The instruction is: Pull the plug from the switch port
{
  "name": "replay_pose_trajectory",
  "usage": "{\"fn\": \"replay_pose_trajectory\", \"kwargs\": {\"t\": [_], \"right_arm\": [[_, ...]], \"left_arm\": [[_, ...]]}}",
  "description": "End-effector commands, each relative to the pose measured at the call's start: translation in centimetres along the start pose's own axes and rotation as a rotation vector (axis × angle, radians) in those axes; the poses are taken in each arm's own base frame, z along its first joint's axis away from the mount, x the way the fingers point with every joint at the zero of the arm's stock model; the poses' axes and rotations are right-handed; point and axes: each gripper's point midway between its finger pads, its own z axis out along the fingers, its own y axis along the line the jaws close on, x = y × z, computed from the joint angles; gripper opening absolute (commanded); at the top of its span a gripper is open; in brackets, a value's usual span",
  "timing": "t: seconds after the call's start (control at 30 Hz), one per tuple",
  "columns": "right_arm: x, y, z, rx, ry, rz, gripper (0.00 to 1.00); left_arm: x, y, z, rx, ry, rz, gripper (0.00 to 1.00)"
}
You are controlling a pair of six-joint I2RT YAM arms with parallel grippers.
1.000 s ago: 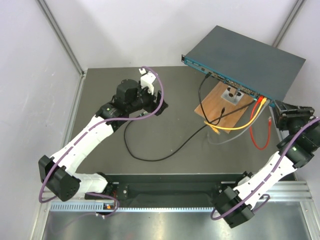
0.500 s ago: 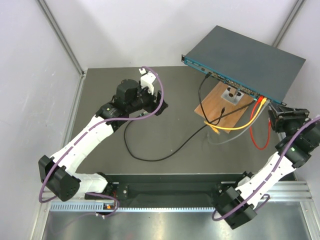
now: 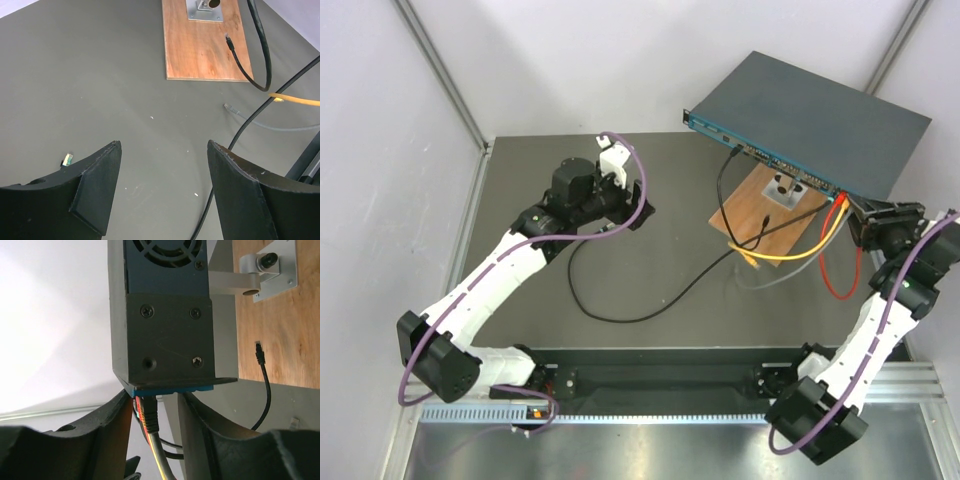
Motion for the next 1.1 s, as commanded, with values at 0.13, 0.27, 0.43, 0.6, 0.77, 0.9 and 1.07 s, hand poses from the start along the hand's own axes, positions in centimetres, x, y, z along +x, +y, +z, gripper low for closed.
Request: {"fn": "replay_pose_trajectory", "kwargs": {"t": [0.13, 0.27, 0.43, 0.6, 0.77, 0.9, 1.07], "right_arm": [[-3.0, 1.5, -1.8, -0.043, -0.098, -0.049, 0.4], [-3.4, 2.0, -1.7, -0.058, -0.104, -0.052, 0.4], [-2.8, 1.5, -1.7, -0.055, -0.084, -0.041, 0.38], [-2.5, 1.5, -1.6, -0.066, -0.07, -0.035, 0.37], [-3.2, 2.0, -1.2, -0.072, -0.08, -0.027, 0.31], [-3.2, 2.0, -1.0, -0.074, -0.079, -0.027, 0.24], [-1.8, 1.5, -0.1, -0.058, -0.044, -0.02, 0.23]], "left_arm": [[-0.7, 0.3, 0.0, -0.005, -0.025, 0.028, 0.74], [-0.5, 0.3, 0.0, -0.005, -0.019, 0.028, 0.74], [-0.5, 0.3, 0.2, -0.001, -0.02, 0.027, 0.74], [-0.5, 0.2, 0.1, 0.001, -0.02, 0.024, 0.74], [-0.5, 0.2, 0.2, 0.004, -0.021, 0.019, 0.73], [-0.5, 0.1, 0.2, 0.007, -0.021, 0.016, 0.72], [-0.4, 0.2, 0.2, 0.006, -0.02, 0.013, 0.72]]}}
